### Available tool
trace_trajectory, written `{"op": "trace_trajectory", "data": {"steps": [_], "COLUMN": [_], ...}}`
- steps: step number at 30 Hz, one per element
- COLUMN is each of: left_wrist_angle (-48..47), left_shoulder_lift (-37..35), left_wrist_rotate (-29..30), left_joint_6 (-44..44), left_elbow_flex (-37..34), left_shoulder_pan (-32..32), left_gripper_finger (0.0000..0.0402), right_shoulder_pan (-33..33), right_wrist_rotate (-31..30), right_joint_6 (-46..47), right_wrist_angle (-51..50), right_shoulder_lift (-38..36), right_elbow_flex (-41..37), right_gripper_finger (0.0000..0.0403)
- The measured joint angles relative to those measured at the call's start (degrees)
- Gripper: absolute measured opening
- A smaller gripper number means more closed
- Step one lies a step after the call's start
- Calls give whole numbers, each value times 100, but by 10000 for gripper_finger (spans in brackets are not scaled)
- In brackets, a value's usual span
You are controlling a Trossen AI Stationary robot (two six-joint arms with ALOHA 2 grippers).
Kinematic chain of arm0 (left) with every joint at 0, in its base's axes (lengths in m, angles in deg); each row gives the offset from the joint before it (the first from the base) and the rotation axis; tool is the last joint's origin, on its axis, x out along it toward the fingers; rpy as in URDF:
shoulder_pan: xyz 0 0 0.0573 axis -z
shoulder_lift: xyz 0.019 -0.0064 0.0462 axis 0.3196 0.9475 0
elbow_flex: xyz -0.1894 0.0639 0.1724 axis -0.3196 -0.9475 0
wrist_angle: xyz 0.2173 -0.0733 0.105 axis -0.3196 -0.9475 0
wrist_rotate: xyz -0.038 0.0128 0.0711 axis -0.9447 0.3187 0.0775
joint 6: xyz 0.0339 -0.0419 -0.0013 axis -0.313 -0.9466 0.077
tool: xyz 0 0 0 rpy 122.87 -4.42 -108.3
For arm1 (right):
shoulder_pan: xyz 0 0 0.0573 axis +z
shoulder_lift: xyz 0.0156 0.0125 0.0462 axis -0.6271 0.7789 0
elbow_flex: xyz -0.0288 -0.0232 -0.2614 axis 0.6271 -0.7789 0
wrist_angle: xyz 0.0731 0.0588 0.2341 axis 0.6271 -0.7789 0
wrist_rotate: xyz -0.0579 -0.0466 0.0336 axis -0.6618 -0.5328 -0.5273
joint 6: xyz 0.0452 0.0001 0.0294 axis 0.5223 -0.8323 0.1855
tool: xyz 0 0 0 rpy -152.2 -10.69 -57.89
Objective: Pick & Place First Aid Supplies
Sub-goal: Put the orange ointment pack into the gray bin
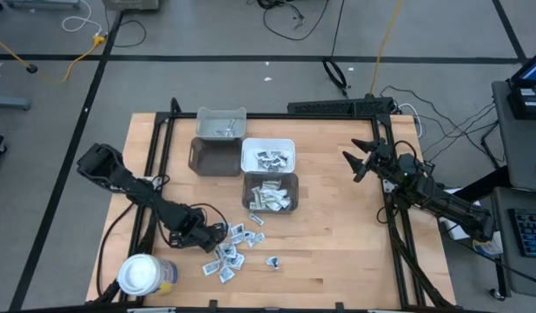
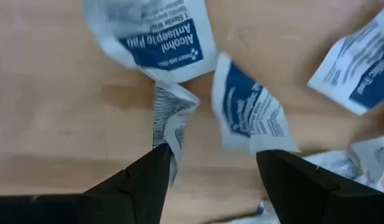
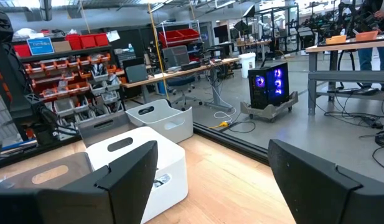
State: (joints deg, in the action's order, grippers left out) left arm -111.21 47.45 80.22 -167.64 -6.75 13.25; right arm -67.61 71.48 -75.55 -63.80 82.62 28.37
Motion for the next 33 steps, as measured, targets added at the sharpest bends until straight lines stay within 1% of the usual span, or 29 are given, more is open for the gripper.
{"op": "trace_trajectory", "data": {"steps": [10, 13, 16, 18, 25, 26, 30, 33], "left_wrist_angle": [359, 362, 384, 397, 637, 668, 656, 479], "left_shoulder_lift": [-19, -20, -20, -16, -4, -4, -5, -100], "left_wrist_rotate": [29, -23, -28, -47, -47, 1, 43, 7], "left_joint_6": [78, 81, 172, 241, 623, 660, 683, 787], "left_elbow_flex": [-238, -262, -266, -270, -284, -284, -278, -210], "left_shoulder_pan": [62, 99, 115, 115, 130, 130, 130, 153], "left_gripper_finger": [224, 213, 184, 153, 19, 10, 4, 3], "right_shoulder_pan": [0, 0, -2, 0, -2, -2, -1, -2], "right_wrist_rotate": [0, 0, 0, 0, 0, 0, 0, 0], "right_joint_6": [0, 0, 0, 0, 0, 0, 0, 0], "right_wrist_angle": [1, 0, 2, 1, 2, 2, 1, 2], "right_shoulder_lift": [-1, -2, 0, -1, 0, 0, -1, -2], "right_elbow_flex": [-1, -2, 0, 0, 0, 0, -1, -2], "right_gripper_finger": [297, 297, 297, 297, 297, 297, 297, 297]}}
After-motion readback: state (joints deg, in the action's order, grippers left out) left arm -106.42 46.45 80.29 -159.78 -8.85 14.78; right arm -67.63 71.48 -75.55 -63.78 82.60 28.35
